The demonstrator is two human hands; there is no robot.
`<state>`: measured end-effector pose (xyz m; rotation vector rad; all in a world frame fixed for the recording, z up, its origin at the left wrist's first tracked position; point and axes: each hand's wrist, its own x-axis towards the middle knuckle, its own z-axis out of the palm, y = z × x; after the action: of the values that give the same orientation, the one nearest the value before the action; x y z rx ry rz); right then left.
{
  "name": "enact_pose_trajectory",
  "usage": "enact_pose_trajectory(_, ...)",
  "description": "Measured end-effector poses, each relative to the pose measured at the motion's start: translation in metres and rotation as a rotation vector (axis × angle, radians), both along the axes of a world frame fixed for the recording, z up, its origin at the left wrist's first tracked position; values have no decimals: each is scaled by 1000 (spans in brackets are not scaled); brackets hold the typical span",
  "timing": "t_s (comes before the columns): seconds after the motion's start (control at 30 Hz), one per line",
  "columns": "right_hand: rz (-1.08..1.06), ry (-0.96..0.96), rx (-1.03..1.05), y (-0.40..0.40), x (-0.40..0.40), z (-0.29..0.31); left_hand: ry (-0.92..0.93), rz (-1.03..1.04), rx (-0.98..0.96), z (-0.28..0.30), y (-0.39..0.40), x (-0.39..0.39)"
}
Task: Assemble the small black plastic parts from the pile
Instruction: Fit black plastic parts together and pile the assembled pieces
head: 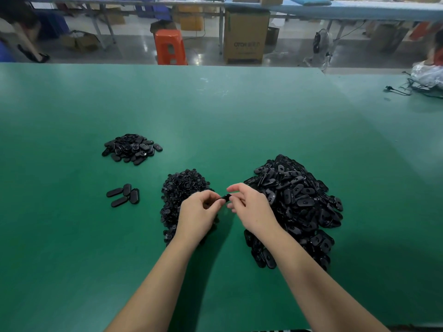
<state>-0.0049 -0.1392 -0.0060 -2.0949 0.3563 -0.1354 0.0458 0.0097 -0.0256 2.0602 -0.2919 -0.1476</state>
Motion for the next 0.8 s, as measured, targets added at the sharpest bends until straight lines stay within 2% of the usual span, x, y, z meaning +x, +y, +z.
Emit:
enact_pose_trajectory(0.07,17,4,-88,-5,-1,1,-43,79,42,1,10,8)
enact_pose_trajectory(0.3,-58,83,-432,-40,-6,1,91,434,86,-14,93,55)
enact_pose_trajectory(0.53,-91,312,-632,-59,-8,1,174,630,134,-34,143,73)
enact_pose_trajectory(0.63,-88,347,-695,-62,-10,-1,58,621,243,-31,136,66)
enact_pose_trajectory(0.73,-51,399,-756,-65,-12,-6,-214,498,508,-33,123,54)
enact_pose_trajectory(0.8,-46,417,-752,-66,-13,-7,-287,363,694,-37,116,50)
